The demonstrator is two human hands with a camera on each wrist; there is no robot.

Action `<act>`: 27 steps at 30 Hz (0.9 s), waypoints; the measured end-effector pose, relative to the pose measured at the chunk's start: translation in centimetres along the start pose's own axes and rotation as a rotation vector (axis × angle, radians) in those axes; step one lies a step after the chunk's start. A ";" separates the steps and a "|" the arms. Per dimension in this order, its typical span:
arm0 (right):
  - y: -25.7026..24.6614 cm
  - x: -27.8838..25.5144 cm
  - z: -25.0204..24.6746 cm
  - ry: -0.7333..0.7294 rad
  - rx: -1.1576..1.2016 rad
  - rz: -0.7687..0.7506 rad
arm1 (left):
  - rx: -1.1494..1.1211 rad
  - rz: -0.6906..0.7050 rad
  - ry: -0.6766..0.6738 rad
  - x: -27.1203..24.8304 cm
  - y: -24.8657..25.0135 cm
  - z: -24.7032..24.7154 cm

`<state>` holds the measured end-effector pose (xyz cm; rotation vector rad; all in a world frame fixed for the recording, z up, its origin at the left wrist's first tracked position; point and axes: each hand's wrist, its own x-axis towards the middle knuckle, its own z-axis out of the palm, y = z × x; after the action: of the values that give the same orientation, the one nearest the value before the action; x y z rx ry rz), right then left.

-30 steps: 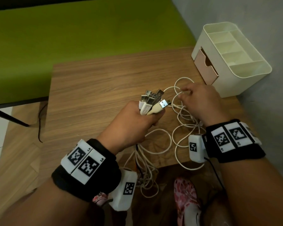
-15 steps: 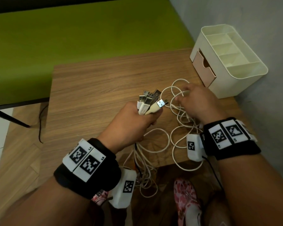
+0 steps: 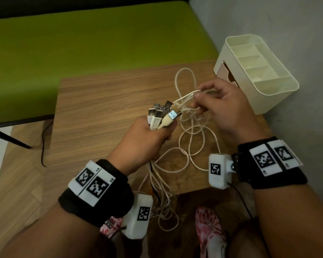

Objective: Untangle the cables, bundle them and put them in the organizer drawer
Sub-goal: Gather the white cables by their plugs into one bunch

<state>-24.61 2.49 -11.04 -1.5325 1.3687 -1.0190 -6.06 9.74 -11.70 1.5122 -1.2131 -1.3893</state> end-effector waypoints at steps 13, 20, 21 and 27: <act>-0.5 -1.8 -1.4 -0.090 0.053 0.073 | -0.198 -0.008 0.041 1.1 -0.3 -0.6; 0.8 -2.3 -1.0 -0.095 -0.255 0.234 | -0.276 0.009 0.070 1.7 -0.3 -1.1; 0.8 -2.3 -1.0 -0.081 -0.294 0.261 | -0.279 0.012 0.072 1.7 -0.3 -1.1; -0.3 -2.7 -1.2 0.043 -0.438 0.201 | -0.270 0.022 0.074 1.6 -0.2 -1.1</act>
<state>-25.84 5.11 -10.50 -1.6429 1.8227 -0.6575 -4.95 8.17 -12.23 1.3449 -0.9512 -1.4079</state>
